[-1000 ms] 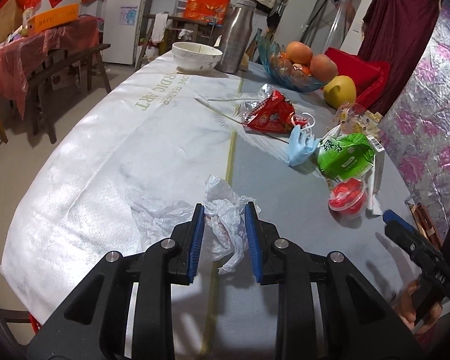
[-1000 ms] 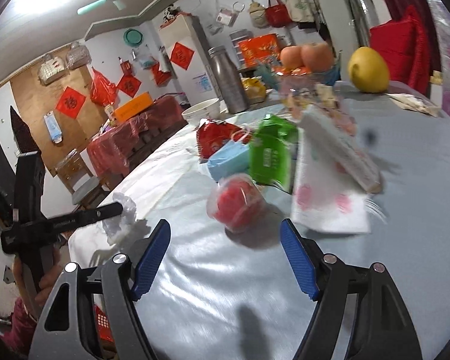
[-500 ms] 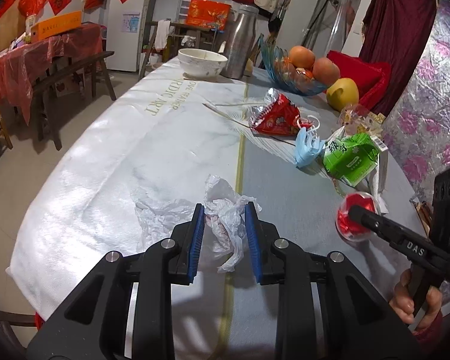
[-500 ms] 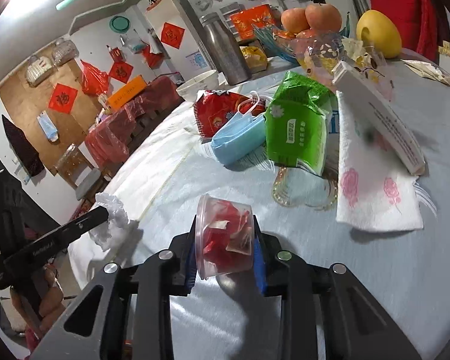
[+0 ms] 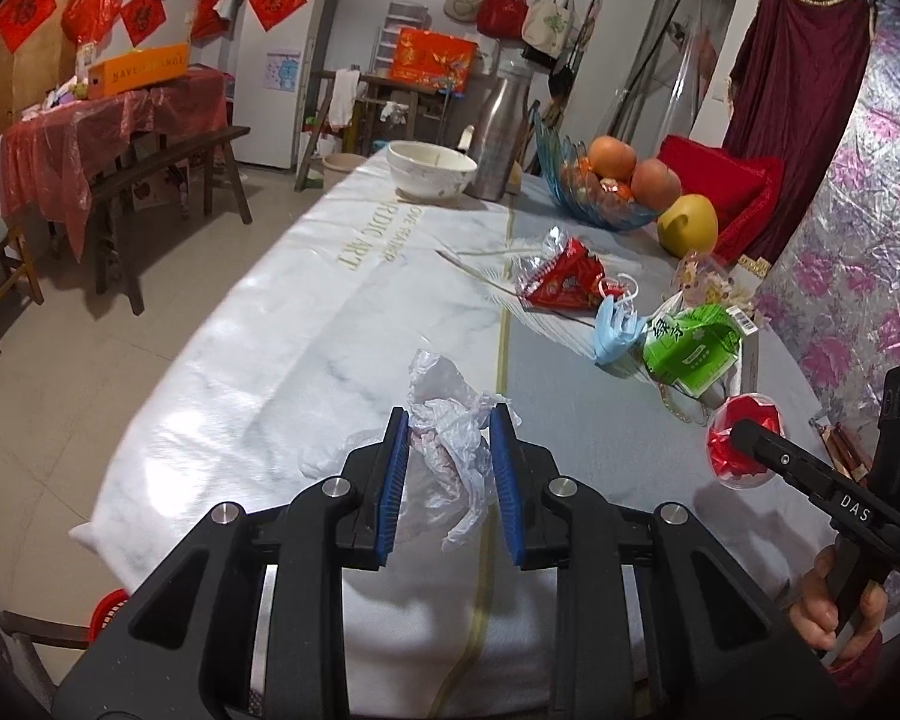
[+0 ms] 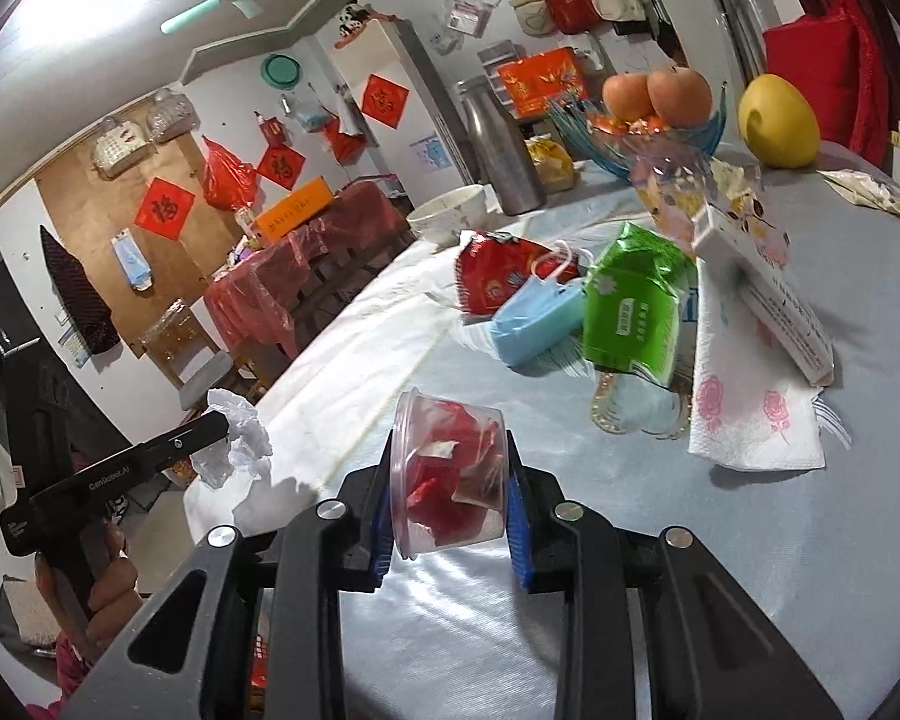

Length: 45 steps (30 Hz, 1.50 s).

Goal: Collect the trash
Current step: 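Carry the bag and cup with both tools over the red wastebasket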

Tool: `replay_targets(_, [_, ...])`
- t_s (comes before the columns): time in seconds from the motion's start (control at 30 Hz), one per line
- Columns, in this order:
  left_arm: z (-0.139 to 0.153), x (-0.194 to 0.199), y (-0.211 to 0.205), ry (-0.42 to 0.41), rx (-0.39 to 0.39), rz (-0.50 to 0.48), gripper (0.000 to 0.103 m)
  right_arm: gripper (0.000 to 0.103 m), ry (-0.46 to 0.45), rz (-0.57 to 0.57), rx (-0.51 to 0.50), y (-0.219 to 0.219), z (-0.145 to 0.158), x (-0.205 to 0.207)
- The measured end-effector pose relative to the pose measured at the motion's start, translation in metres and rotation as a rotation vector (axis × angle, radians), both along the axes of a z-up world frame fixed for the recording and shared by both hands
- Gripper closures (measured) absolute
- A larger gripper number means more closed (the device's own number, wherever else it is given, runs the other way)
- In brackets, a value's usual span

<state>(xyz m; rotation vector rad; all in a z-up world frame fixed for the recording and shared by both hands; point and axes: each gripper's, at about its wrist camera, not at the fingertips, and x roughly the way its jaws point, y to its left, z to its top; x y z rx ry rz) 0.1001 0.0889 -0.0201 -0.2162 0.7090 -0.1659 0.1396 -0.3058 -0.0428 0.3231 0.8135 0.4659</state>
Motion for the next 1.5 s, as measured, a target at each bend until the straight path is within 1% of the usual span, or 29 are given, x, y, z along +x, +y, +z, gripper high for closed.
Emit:
replay_targets(0.17, [0.012, -0.019, 0.018, -0.018, 0.001, 0.023, 0.075, 0.073, -0.014, 0.026, 0.011, 0.009, 0.008, -0.011])
replay_targets(0.33, [0.019, -0.042, 0.045, -0.024, 0.023, 0.065, 0.075, 0.073, -0.015, 0.050, 0.024, 0.019, 0.012, -0.021])
replay_targets(0.43, [0.019, -0.053, 0.061, -0.014, 0.045, 0.092, 0.075, 0.073, -0.005, 0.069, 0.033, 0.026, 0.011, -0.023])
replay_targets(0.57, [0.012, -0.071, 0.091, 0.027, 0.075, 0.133, 0.075, 0.073, 0.001, 0.101, 0.033, 0.041, 0.013, -0.028])
replay_targets(0.63, [0.007, -0.078, 0.105, 0.052, 0.086, 0.151, 0.075, 0.073, -0.003, 0.118, 0.025, 0.048, 0.015, -0.030])
replay_targets(0.73, [-0.013, -0.091, 0.133, 0.118, 0.102, 0.197, 0.075, 0.073, -0.007, 0.137, 0.016, 0.058, 0.018, -0.033])
replay_targets(0.87, [-0.044, -0.105, 0.168, 0.210, 0.064, 0.243, 0.075, 0.073, 0.003, 0.171, 0.008, 0.074, 0.020, -0.038])
replay_targets(0.97, [-0.063, -0.111, 0.188, 0.260, 0.040, 0.262, 0.075, 0.073, 0.011, 0.199, -0.004, 0.089, 0.021, -0.040])
replay_targets(1.1, [-0.082, -0.120, 0.205, 0.297, 0.028, 0.273, 0.072, 0.073, 0.016, 0.237, -0.032, 0.113, 0.022, -0.044])
replay_targets(1.13, [-0.083, -0.122, 0.207, 0.297, 0.031, 0.277, 0.064, 0.073, 0.019, 0.251, -0.040, 0.120, 0.021, -0.045])
replay_targets(1.17, [-0.085, -0.125, 0.211, 0.294, 0.034, 0.286, 0.049, 0.073, 0.023, 0.265, -0.046, 0.127, 0.021, -0.047])
replay_targets(1.23, [-0.087, -0.130, 0.216, 0.279, 0.031, 0.301, 0.035, 0.073, 0.030, 0.293, -0.058, 0.139, 0.020, -0.050])
replay_targets(1.4, [-0.083, -0.140, 0.231, 0.248, 0.021, 0.326, 0.028, 0.073, 0.052, 0.376, -0.093, 0.178, 0.016, -0.063])
replay_targets(1.5, [-0.080, -0.146, 0.242, 0.232, 0.023, 0.368, 0.019, 0.073, 0.070, 0.441, -0.115, 0.204, 0.010, -0.072])
